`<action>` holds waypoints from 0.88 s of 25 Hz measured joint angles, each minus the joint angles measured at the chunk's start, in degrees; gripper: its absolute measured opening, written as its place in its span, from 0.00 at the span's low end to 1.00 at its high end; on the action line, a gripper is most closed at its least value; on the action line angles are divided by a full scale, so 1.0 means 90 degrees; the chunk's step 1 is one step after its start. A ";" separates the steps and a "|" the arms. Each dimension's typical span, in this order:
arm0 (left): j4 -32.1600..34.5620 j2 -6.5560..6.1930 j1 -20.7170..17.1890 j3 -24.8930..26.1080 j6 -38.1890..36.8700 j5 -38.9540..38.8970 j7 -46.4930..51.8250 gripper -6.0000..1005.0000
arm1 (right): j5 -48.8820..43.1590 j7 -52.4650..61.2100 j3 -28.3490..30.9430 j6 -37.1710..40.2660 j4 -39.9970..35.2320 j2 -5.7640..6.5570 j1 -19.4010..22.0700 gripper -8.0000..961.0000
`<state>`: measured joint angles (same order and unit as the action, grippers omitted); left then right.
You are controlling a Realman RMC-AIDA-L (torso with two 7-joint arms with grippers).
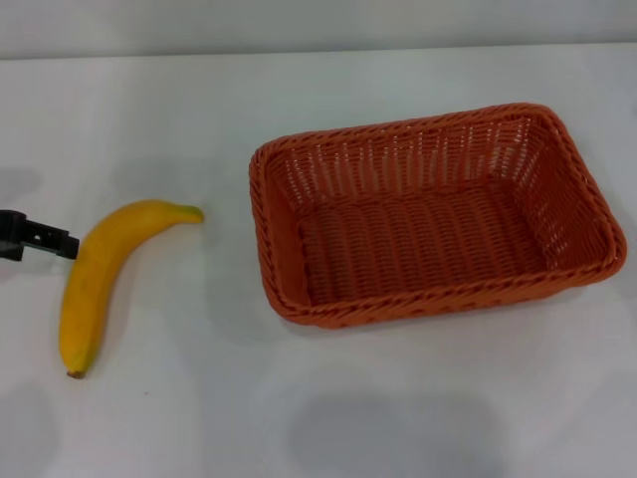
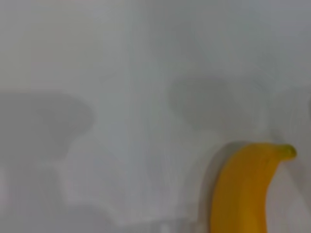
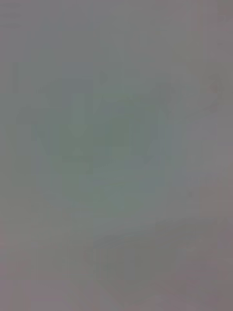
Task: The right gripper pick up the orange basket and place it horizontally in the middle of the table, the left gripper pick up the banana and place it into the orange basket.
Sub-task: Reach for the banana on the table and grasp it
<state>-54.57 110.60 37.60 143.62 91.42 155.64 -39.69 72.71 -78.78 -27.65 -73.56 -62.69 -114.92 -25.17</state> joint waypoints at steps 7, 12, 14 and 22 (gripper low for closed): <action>0.0509 -0.0002 0.0268 -0.0277 -0.0489 0.0015 0.0186 0.84 | 0.0001 -0.0076 -0.0244 0.0211 0.0161 -0.0010 -0.0026 0.43; 0.0769 0.0027 0.0472 -0.0295 -0.0571 0.0049 0.0211 0.84 | 0.0006 -0.0086 -0.0257 0.0264 0.0213 -0.0014 -0.0048 0.43; 0.0776 0.0046 0.0486 -0.0390 -0.0566 0.0054 0.0288 0.84 | 0.0009 -0.0086 -0.0259 0.0275 0.0215 -0.0014 -0.0053 0.43; 0.0875 0.0055 0.0503 -0.1035 -0.0481 0.0065 0.0684 0.84 | 0.0014 -0.0093 -0.0323 0.0349 0.0227 -0.0010 -0.0061 0.43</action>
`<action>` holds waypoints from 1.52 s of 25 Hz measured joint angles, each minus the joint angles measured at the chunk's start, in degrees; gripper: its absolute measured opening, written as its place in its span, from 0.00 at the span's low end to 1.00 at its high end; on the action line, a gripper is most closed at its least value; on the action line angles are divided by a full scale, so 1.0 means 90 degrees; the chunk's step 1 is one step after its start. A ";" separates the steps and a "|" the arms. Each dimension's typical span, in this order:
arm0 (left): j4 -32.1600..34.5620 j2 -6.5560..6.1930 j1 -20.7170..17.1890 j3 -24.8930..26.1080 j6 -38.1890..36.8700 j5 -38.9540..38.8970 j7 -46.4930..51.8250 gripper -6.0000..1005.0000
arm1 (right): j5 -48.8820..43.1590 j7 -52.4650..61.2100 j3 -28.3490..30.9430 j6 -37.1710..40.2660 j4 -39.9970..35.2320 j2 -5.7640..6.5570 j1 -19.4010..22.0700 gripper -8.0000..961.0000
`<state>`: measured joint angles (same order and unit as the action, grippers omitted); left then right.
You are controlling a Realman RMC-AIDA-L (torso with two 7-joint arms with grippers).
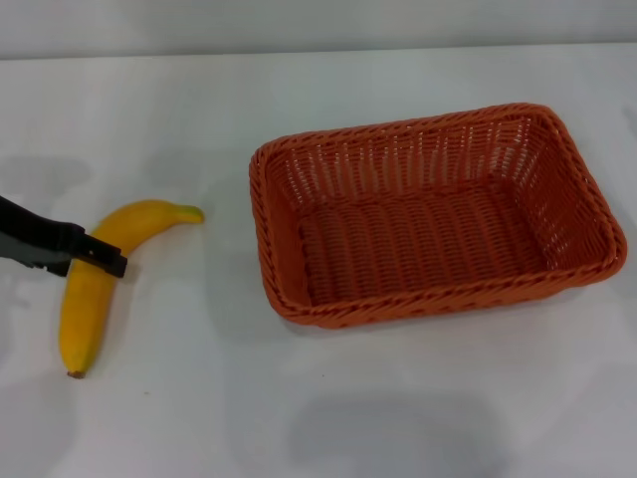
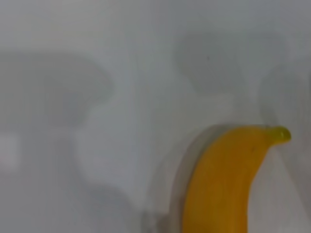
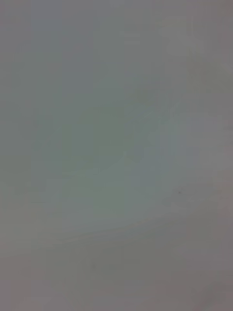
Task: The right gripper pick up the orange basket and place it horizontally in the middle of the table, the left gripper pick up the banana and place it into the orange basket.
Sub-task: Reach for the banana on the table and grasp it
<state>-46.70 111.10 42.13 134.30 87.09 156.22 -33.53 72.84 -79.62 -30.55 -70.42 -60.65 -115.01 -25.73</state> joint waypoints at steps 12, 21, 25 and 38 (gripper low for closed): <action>0.0346 0.0009 0.0174 -0.0047 -0.0040 0.0323 0.0072 0.84 | -0.0002 -0.0039 -0.0013 -0.0001 0.0060 -0.0003 -0.0009 0.45; 0.0344 -0.0001 0.0183 -0.0060 -0.0006 0.0334 0.0187 0.66 | -0.0007 -0.0037 -0.0014 -0.0004 0.0060 -0.0006 0.0004 0.47; 0.0229 0.0023 0.0166 -0.0158 0.0013 0.0334 0.0188 0.58 | -0.0006 -0.0038 -0.0013 -0.0007 0.0059 -0.0001 0.0006 0.47; -0.3070 -0.0002 -0.0126 0.0146 0.1580 -0.0296 0.0195 0.52 | 0.0280 -0.0650 0.0028 -0.0062 0.0281 0.0015 0.0110 0.50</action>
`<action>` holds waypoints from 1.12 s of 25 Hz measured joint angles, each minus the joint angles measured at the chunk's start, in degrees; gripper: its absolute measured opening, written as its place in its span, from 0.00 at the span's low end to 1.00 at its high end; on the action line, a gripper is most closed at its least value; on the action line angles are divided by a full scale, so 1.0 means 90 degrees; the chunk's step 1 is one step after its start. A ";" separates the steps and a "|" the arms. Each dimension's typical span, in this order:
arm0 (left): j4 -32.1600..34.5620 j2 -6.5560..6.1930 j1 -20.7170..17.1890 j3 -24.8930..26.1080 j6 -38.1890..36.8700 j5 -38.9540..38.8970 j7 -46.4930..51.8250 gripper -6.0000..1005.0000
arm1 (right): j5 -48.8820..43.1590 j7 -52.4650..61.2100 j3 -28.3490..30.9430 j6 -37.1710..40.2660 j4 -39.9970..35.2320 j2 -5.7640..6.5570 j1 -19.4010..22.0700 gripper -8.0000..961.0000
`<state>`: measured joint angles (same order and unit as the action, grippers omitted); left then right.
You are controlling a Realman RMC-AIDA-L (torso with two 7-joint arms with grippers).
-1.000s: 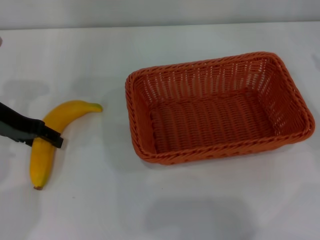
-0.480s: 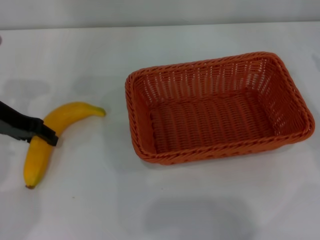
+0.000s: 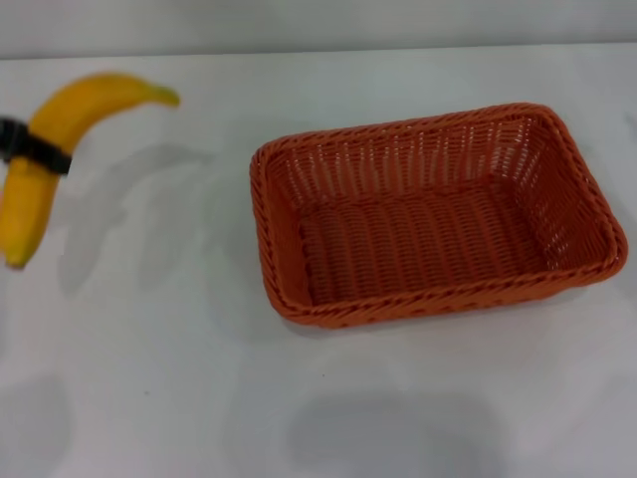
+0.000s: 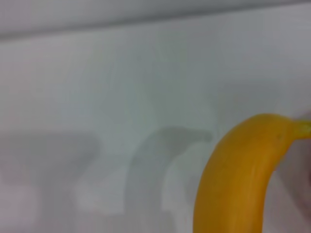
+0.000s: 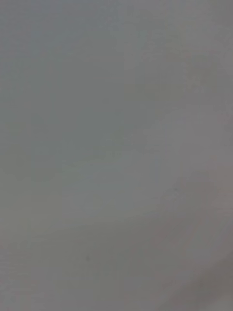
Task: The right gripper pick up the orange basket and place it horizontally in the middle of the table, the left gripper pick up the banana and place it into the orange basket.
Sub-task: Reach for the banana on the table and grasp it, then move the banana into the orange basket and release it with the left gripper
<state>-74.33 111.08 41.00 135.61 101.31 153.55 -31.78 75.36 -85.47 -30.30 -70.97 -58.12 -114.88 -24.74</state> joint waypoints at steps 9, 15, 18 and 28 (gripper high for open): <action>-0.0083 -0.0017 0.0919 -0.0109 0.0056 -0.0766 -0.0727 0.52 | 0.0394 -0.0293 0.0022 -0.0032 0.0438 -0.0008 0.0080 0.65; 0.0237 0.0135 0.1689 -0.0781 -0.0510 -0.0879 -0.1125 0.52 | 0.0965 -0.0659 0.0054 -0.0068 0.0714 0.0004 0.0249 0.81; 0.0651 0.0215 0.1997 -0.1352 -0.0877 -0.1045 -0.1203 0.52 | 0.1410 -0.0904 0.0060 -0.0023 0.0716 0.0014 0.0405 0.89; 0.1186 0.0849 0.2434 -0.2604 -0.1770 -0.1052 -0.1454 0.52 | 0.1713 -0.1072 0.0228 -0.0031 0.0717 0.0066 0.0521 0.89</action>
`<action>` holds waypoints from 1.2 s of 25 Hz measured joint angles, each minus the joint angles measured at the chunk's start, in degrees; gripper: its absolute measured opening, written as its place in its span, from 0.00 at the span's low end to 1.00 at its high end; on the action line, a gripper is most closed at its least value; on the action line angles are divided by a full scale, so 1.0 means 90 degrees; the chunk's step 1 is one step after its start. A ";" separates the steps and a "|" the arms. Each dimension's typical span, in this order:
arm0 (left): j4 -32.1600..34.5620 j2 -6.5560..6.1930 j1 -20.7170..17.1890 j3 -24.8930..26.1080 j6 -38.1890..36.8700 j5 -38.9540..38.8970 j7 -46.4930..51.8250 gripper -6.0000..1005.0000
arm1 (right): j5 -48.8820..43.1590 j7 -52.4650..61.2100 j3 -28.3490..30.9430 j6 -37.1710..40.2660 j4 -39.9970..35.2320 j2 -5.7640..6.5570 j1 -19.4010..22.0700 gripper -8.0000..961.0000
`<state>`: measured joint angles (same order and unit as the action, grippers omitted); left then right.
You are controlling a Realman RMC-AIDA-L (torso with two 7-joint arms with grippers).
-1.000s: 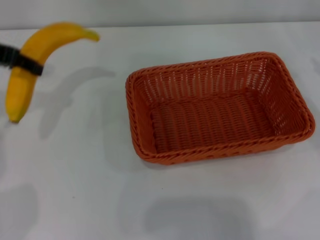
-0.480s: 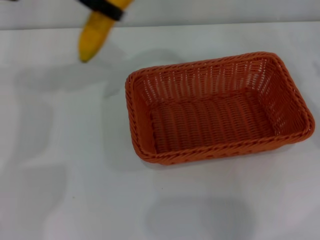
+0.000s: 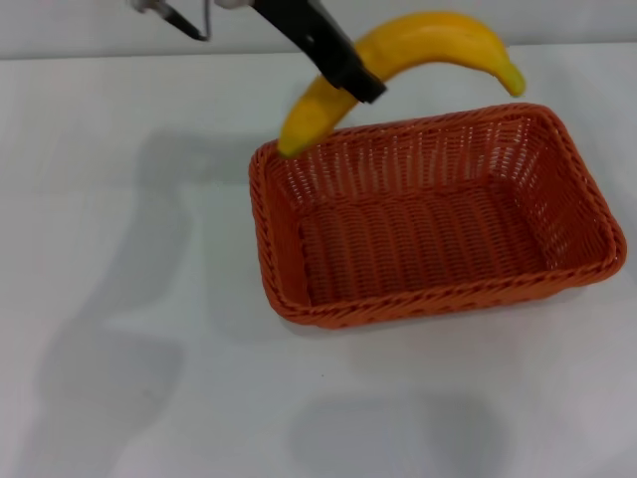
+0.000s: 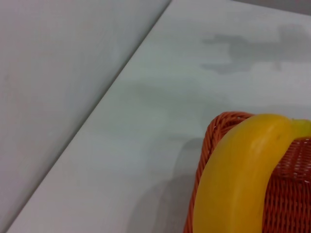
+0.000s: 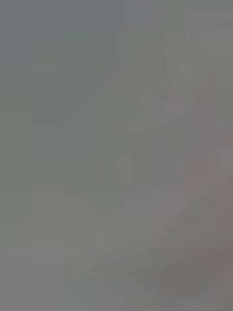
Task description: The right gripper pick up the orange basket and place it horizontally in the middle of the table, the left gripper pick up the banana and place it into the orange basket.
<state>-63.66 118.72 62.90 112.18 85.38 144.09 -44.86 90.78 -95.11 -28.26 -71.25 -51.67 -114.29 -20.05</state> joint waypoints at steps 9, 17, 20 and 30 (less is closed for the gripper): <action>0.0235 0.0033 0.0007 -0.0544 -0.0293 -0.0393 0.0225 0.52 | 0.0016 -0.0142 0.0092 -0.0024 0.0009 -0.0043 0.0051 0.89; 0.0148 0.0039 -0.0231 -0.0563 -0.0315 -0.0571 0.0280 0.76 | 0.0020 -0.0145 0.0109 -0.0042 0.0010 -0.0041 0.0064 0.89; -0.0387 0.0042 -0.0805 -0.0561 -0.0542 -0.0830 0.0101 0.89 | 0.0023 -0.0212 0.0219 -0.0044 0.0022 -0.0039 0.0063 0.89; -0.2147 0.0034 -0.3628 -0.0372 -0.1910 -0.3180 -0.1595 0.89 | 0.0404 -0.1149 0.0340 -0.0118 0.0469 -0.0062 -0.0042 0.89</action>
<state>-82.98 119.03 30.25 108.83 68.18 115.47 -59.22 94.41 -105.45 -25.19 -72.31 -47.45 -114.84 -20.42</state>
